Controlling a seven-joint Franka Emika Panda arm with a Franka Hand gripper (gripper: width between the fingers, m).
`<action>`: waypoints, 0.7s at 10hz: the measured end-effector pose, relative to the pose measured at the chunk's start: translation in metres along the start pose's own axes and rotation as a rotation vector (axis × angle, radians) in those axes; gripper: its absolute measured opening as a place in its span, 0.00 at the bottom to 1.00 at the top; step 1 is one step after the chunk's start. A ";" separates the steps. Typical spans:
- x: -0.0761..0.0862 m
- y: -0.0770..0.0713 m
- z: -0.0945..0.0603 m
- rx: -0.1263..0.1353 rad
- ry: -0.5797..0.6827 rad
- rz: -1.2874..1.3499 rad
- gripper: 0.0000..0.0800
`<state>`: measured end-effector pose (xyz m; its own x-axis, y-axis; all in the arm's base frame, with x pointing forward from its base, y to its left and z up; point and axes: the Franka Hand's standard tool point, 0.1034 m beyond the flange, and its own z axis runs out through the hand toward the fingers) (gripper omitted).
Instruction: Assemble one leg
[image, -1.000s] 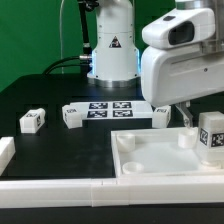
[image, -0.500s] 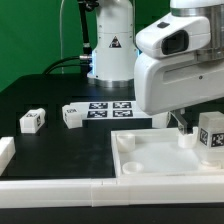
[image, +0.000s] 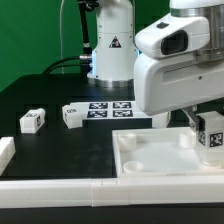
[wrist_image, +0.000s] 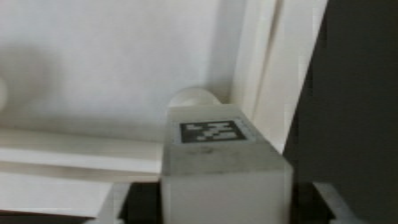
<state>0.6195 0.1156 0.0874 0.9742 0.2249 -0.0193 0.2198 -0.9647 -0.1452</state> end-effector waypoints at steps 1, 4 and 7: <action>0.000 0.000 0.000 0.001 0.001 0.020 0.37; 0.000 0.001 0.000 0.001 0.001 0.056 0.37; -0.005 -0.004 0.000 0.007 0.064 0.652 0.37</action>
Offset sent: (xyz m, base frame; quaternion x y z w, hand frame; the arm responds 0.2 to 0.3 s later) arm 0.0000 0.0000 0.0000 0.0000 0.0000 0.0000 1.0000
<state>0.6143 0.1183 0.0880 0.9086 -0.4150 -0.0465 -0.4174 -0.8994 -0.1301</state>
